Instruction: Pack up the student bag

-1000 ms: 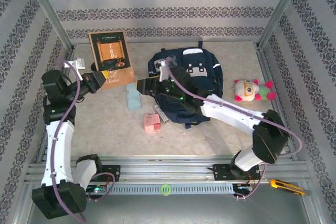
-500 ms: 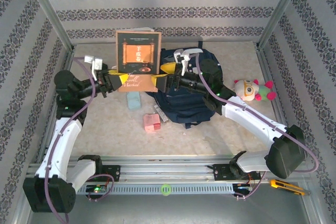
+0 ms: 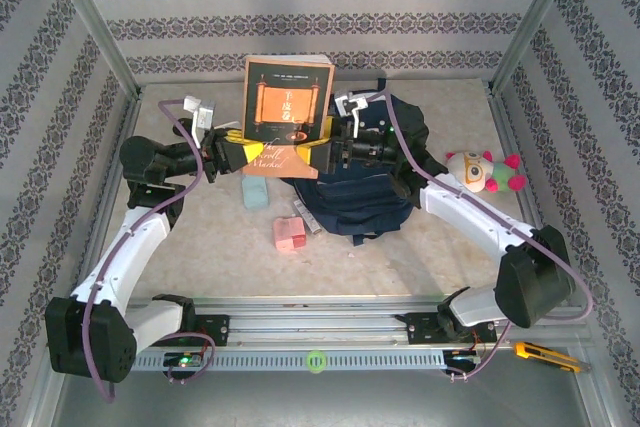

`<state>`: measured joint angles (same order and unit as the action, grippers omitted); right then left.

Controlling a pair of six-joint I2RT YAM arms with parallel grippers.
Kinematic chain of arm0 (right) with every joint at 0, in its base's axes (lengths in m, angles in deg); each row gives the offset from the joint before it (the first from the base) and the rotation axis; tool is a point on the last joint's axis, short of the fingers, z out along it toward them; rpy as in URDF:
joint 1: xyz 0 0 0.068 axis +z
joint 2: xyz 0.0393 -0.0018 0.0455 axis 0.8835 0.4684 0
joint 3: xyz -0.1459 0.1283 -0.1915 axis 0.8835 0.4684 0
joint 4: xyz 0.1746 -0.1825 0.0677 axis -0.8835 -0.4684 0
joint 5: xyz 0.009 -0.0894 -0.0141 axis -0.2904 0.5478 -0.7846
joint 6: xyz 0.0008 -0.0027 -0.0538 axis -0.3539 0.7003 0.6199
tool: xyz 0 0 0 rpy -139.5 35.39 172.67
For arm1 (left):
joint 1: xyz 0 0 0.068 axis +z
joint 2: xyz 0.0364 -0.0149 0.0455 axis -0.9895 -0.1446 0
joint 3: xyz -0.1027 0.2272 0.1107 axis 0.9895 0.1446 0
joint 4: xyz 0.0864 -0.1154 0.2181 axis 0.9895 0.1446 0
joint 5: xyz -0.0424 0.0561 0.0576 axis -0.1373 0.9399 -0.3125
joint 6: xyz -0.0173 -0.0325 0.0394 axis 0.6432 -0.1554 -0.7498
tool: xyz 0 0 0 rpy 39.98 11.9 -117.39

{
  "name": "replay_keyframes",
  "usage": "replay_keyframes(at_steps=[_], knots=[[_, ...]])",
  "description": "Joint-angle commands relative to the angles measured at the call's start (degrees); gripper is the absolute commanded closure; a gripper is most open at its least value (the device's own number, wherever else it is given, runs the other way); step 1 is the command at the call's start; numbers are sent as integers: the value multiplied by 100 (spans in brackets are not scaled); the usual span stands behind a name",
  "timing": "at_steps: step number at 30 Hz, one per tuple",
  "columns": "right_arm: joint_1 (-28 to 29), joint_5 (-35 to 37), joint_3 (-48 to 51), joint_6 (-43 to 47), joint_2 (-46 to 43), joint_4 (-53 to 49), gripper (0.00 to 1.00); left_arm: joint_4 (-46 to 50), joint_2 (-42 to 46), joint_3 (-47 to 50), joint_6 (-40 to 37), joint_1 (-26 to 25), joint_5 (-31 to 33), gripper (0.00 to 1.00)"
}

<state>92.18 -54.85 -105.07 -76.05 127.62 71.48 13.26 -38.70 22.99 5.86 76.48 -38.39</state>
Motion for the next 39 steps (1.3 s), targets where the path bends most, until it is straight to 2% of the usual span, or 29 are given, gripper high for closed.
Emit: replay_keyframes(at_steps=[1, 4, 7, 8, 14, 15, 17, 18, 19, 22, 25, 27, 29, 31, 35, 39], knots=[[-31, -909, -205, -583, 60, 1027, 5, -696, -12, -197, 25, -94, 2, 100], [-40, -1076, -158, -620, -37, 1114, 14, 98, 47, -171, -612, -94, 210, 100], [-66, -1061, -78, -639, -168, 1116, 38, 1136, 153, -228, -1462, -102, 398, 100], [-91, -996, -48, -652, -212, 1114, 42, 1359, 175, -255, -1633, -107, 419, 100], [-154, -614, -13, -705, -272, 1431, 65, 1598, 205, -232, -1818, -120, 528, 100], [-167, -554, -7, -702, -272, 1464, 70, 1658, 203, -216, -1863, -120, 549, 99], [-193, -449, 23, -566, -281, 1436, 86, 1807, 228, -194, -1975, -129, 592, 93], [-220, -434, 58, -488, -302, 1435, 93, 1898, 261, -180, -2052, -135, 651, 88], [-274, -405, 115, -356, -333, 1415, 100, 2066, 313, -176, -2213, -138, 723, 79], [-537, -525, 354, 376, -527, 1155, 100, 2988, 599, -200, -3216, -138, 900, 47], [-686, -944, 710, 1968, -805, 532, 100, 4068, 921, -238, -4634, -158, 1036, 29], [-690, -1087, 718, 3104, -942, -430, 100, 4655, 1061, -295, -5296, -190, 1254, 20], [-680, -1110, 459, 4061, -980, -1714, 100, 5097, 1116, -359, -5919, -231, 1185, 19], [-648, -1089, 245, 4936, -1000, -2663, 100, 5338, 1131, -397, -6189, -289, 1168, 18], [-607, -970, 107, 5799, -1055, -3349, 100, 5391, 1043, -382, -6374, -361, 1159, 16], [-427, -710, -259, 6779, -957, -4544, 100, 5426, 833, -486, -6529, -552, 1101, 16]])
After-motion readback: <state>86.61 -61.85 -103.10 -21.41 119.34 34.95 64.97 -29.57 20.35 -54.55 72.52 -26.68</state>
